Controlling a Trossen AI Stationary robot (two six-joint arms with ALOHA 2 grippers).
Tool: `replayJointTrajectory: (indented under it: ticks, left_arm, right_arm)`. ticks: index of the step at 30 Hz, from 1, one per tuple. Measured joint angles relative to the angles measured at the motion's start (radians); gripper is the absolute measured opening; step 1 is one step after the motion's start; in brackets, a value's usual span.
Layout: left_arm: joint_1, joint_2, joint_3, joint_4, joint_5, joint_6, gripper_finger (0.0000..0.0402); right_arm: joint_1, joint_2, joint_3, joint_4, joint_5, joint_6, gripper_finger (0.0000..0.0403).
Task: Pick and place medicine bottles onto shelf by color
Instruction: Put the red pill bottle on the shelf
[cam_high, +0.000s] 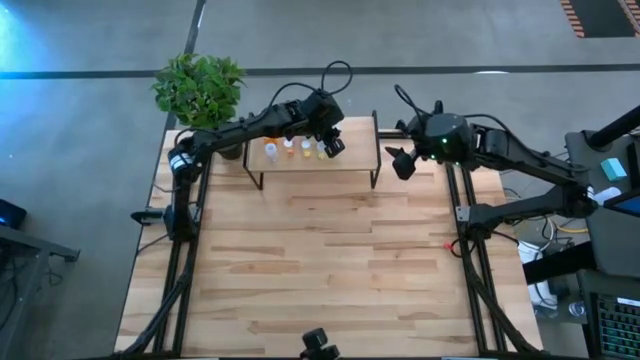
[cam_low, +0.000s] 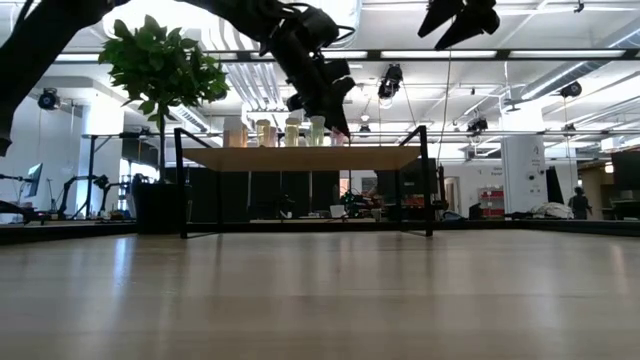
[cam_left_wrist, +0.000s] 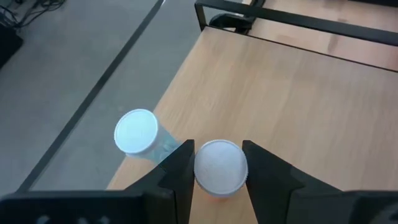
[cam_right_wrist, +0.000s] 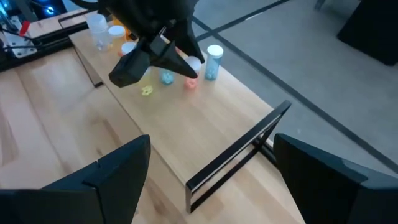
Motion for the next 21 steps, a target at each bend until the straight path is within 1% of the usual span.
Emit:
replayJointTrajectory:
  ticks: [7, 11, 13, 21]
  left_arm:
    - [0.0, -0.001, 0.005, 0.001, 0.0, -0.001, 0.0108]
    - [0.0, -0.006, 0.006, 0.031, 0.0, -0.026, 0.0109]
    - [0.0, -0.007, 0.007, 0.037, 0.006, -0.051, 0.0109]
    - [0.001, -0.007, 0.002, 0.031, 0.031, -0.052, 0.011]
  right_arm:
    - [0.0, 0.03, 0.0, 0.001, 0.0, 0.004, 0.0329]
    - [0.0, 0.042, -0.001, 0.002, 0.0, 0.016, 0.0329]
    - [0.0, 0.044, -0.001, 0.002, 0.0, 0.016, 0.0329]
    - [0.0, 0.04, -0.001, 0.002, 0.0, 0.016, 0.0329]
